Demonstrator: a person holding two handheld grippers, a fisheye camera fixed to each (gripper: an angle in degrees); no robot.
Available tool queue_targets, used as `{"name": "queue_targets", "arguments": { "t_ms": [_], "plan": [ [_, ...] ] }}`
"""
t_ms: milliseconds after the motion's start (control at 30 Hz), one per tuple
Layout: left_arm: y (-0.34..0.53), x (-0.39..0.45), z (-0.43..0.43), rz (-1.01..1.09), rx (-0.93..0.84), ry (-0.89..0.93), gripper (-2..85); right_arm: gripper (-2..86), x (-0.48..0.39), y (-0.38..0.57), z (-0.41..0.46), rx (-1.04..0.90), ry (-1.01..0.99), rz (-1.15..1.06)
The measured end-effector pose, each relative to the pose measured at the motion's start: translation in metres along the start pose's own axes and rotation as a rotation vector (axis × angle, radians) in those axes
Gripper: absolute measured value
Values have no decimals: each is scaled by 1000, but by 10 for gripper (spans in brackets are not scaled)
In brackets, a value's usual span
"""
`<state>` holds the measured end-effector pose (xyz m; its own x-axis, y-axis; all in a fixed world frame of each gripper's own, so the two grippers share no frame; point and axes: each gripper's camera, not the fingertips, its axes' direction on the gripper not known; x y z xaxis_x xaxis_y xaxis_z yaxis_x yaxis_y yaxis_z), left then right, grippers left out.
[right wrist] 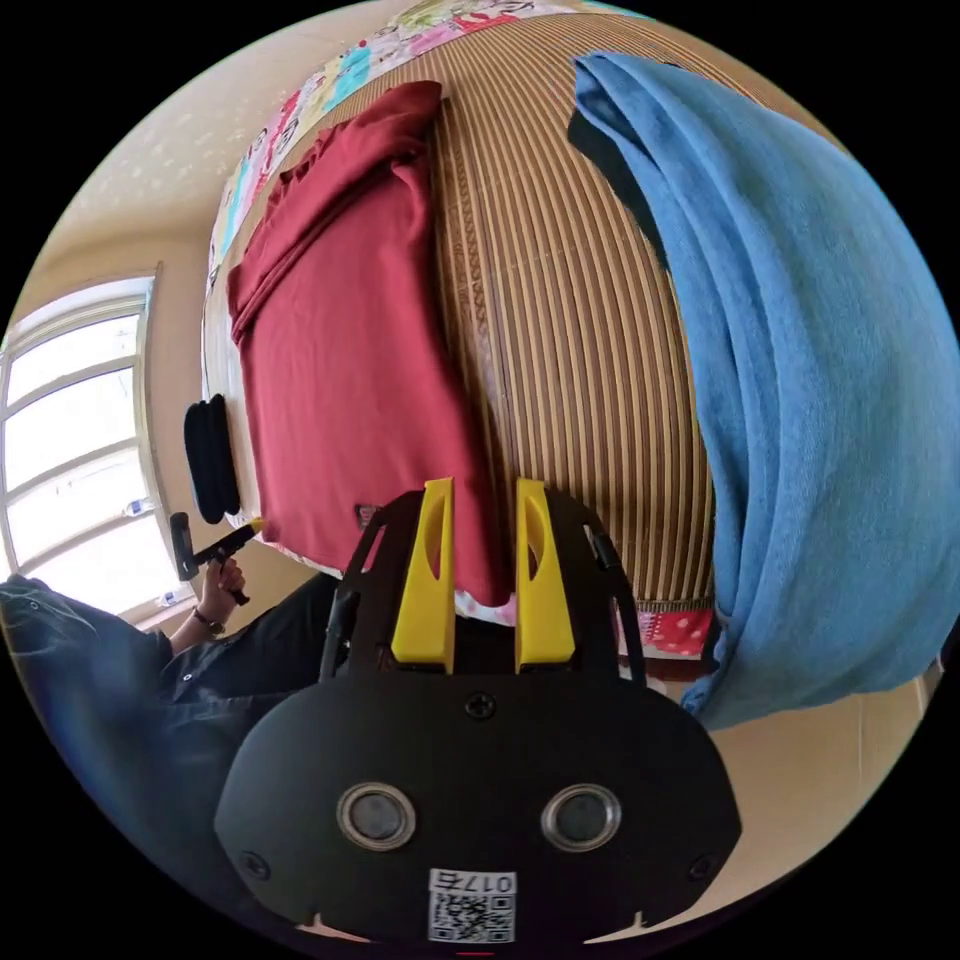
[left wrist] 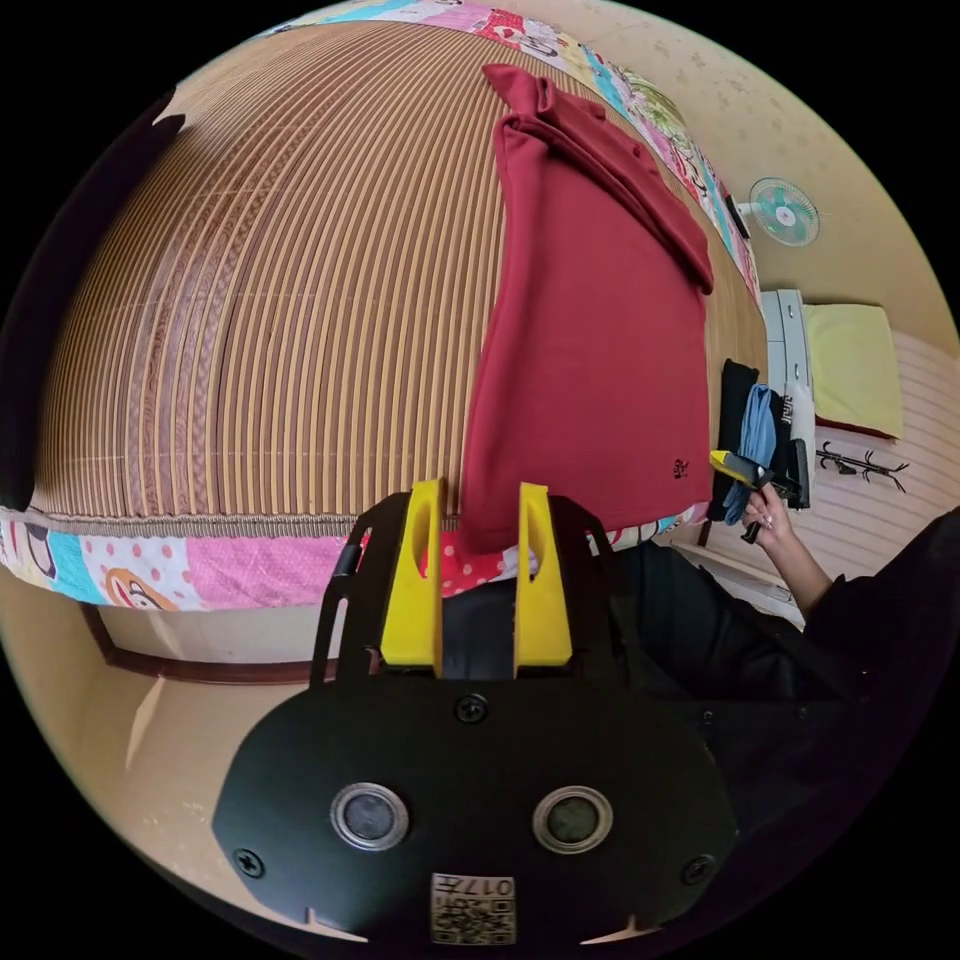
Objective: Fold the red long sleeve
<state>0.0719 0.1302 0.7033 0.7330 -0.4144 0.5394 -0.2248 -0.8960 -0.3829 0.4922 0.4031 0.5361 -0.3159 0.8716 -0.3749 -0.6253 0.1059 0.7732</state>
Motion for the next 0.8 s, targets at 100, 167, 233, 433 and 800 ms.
{"name": "queue_targets", "arguments": {
  "t_ms": [100, 167, 233, 433, 800],
  "plan": [
    [7, -10, -10, -6, 8, -7, 82, 88, 22, 16, -14, 5, -23, -6],
    [8, -13, -17, -7, 7, -3, 66, 87, 35, 21, -22, -3, -45, -8],
    [7, -17, -27, 0, 4, 16, 52, 85, 49, 24, -27, -32, -124, 4],
    [2, -40, -68, -10, -11, 137, 33, 43, 81, 51, -51, 7, -185, 40],
    [78, -96, -176, -160, 16, 853, 27, 32, 122, 205, -137, 395, -893, 246]
  ]
}}
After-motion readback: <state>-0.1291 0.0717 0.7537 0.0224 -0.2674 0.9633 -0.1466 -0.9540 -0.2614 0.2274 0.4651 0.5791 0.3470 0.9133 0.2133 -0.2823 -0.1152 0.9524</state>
